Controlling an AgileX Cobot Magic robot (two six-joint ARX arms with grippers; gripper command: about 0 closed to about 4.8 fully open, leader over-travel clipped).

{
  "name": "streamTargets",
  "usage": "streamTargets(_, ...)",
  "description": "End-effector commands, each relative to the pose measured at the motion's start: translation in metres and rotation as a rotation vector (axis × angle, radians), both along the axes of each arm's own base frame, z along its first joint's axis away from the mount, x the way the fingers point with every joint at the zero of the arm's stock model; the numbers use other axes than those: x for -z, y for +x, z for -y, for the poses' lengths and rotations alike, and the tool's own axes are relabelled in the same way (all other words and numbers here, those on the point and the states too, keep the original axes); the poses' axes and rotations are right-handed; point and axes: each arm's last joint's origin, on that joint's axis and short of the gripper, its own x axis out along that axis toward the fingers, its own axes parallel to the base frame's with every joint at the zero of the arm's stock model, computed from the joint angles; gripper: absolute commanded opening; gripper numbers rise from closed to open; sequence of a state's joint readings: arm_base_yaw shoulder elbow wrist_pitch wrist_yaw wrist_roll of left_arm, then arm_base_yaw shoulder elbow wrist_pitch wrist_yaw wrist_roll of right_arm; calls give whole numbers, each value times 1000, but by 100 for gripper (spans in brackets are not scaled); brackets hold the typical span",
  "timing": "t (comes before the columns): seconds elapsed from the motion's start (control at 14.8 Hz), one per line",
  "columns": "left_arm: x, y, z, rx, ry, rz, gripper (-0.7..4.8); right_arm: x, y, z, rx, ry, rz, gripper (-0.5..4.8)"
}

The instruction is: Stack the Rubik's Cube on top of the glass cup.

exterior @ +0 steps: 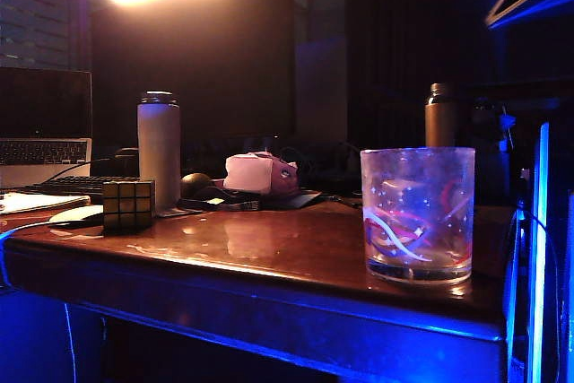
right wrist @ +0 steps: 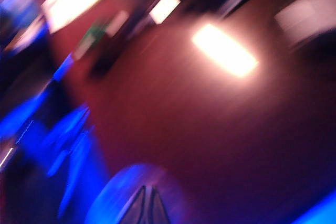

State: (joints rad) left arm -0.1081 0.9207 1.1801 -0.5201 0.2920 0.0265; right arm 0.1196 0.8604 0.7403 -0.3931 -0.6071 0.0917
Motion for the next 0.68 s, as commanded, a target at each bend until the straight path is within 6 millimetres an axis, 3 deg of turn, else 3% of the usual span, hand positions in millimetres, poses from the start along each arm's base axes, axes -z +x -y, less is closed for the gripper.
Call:
streamTargets(0.07, -4, 0, 0, 9, -4, 23, -3, 8, -12, -13, -169, -29, -82, -1)
streamTargets(0.34, -5, 0, 0, 9, -5, 33, -4, 16, -29, -39, -346, -79, -178, -1)
streamTargets(0.47, -8, 0, 0, 10, -8, 54, -4, 22, -36, -47, -348, -184, -192, -1)
streamTargets(0.68, -9, 0, 1, 20, -14, 67, -4, 32, -30, -53, -310, -303, -207, -1)
